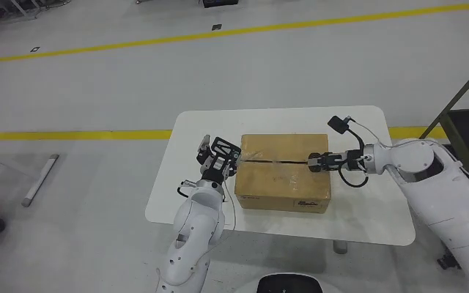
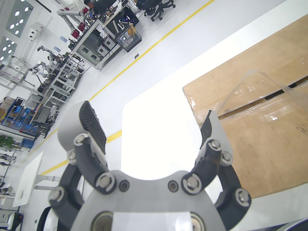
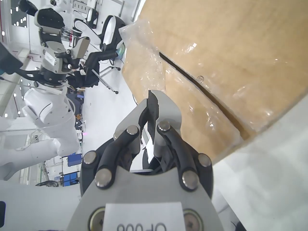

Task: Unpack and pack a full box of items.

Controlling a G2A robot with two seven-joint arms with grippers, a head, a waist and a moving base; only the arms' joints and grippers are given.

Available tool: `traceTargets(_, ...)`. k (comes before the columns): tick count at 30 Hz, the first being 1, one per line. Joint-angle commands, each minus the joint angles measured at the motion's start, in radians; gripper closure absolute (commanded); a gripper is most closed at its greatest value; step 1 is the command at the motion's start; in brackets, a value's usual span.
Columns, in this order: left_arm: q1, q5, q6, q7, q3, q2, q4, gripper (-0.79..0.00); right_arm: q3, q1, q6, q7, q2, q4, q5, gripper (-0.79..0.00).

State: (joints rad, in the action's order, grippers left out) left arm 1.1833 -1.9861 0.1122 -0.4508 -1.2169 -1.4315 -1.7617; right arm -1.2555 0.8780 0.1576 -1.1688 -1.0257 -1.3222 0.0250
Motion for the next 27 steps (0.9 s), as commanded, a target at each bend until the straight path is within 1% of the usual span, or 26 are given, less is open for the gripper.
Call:
traceTargets(1, 0.0, 0.0, 0.0, 0.0, 0.0, 0.0, 0.0, -0.785, -0.023, 0.013, -0.006, -0.016, 0.006, 0.0, 0.015, 0.0)
traceTargets(4, 0.008, -0.002, -0.004, 0.02, -0.004, 0.001, -0.002, -0.785, -0.03, 0.03, -0.013, -0.042, 0.01, 0.004, 0.05, 0.0)
traceTargets(9, 0.007, -0.014, -0.007, 0.015, -0.01, 0.002, 0.002, -0.785, -0.002, 0.024, -0.008, -0.045, 0.01, 0.01, 0.015, -0.009)
traceTargets(10, 0.007, -0.014, -0.007, 0.015, -0.01, 0.002, 0.002, -0.785, 0.007, 0.014, -0.005, -0.028, 0.009, 0.012, -0.004, -0.022)
traceTargets(11, 0.007, -0.014, -0.007, 0.015, -0.01, 0.002, 0.002, -0.785, 0.016, 0.004, 0.0, -0.005, 0.007, 0.016, -0.025, -0.055)
traceTargets(12, 0.007, -0.014, -0.007, 0.015, -0.01, 0.002, 0.002, -0.785, 0.028, -0.009, 0.008, 0.024, 0.005, 0.025, -0.053, -0.123)
traceTargets(15, 0.007, -0.014, -0.007, 0.015, -0.01, 0.002, 0.002, -0.785, 0.068, -0.052, 0.051, 0.1, -0.011, 0.061, -0.043, -0.117)
traceTargets(16, 0.007, -0.014, -0.007, 0.015, -0.01, 0.002, 0.002, -0.785, 0.087, -0.068, 0.069, 0.123, -0.016, 0.08, -0.055, -0.154)
traceTargets(17, 0.007, -0.014, -0.007, 0.015, -0.01, 0.002, 0.002, -0.785, 0.106, -0.083, 0.085, 0.146, -0.023, 0.097, -0.054, -0.123)
traceTargets(18, 0.007, -0.014, -0.007, 0.015, -0.01, 0.002, 0.002, -0.785, 0.126, -0.097, 0.112, 0.167, -0.031, 0.109, -0.046, -0.028)
traceTargets(19, 0.007, -0.014, -0.007, 0.015, -0.01, 0.002, 0.002, -0.785, 0.148, -0.109, 0.139, 0.179, -0.038, 0.127, -0.044, 0.0)
traceTargets(22, 0.007, -0.014, -0.007, 0.015, -0.01, 0.002, 0.002, -0.785, 0.212, -0.147, 0.194, 0.208, -0.06, 0.189, -0.047, 0.0)
traceTargets(23, 0.007, -0.014, -0.007, 0.015, -0.01, 0.002, 0.002, -0.785, 0.231, -0.16, 0.21, 0.209, -0.067, 0.213, -0.044, -0.068)
traceTargets(25, 0.007, -0.014, -0.007, 0.015, -0.01, 0.002, 0.002, -0.785, 0.26, -0.182, 0.239, 0.221, -0.08, 0.261, -0.036, -0.142)
traceTargets(27, 0.007, -0.014, -0.007, 0.015, -0.01, 0.002, 0.002, -0.785, 0.285, -0.204, 0.253, 0.235, -0.091, 0.305, -0.051, -0.148)
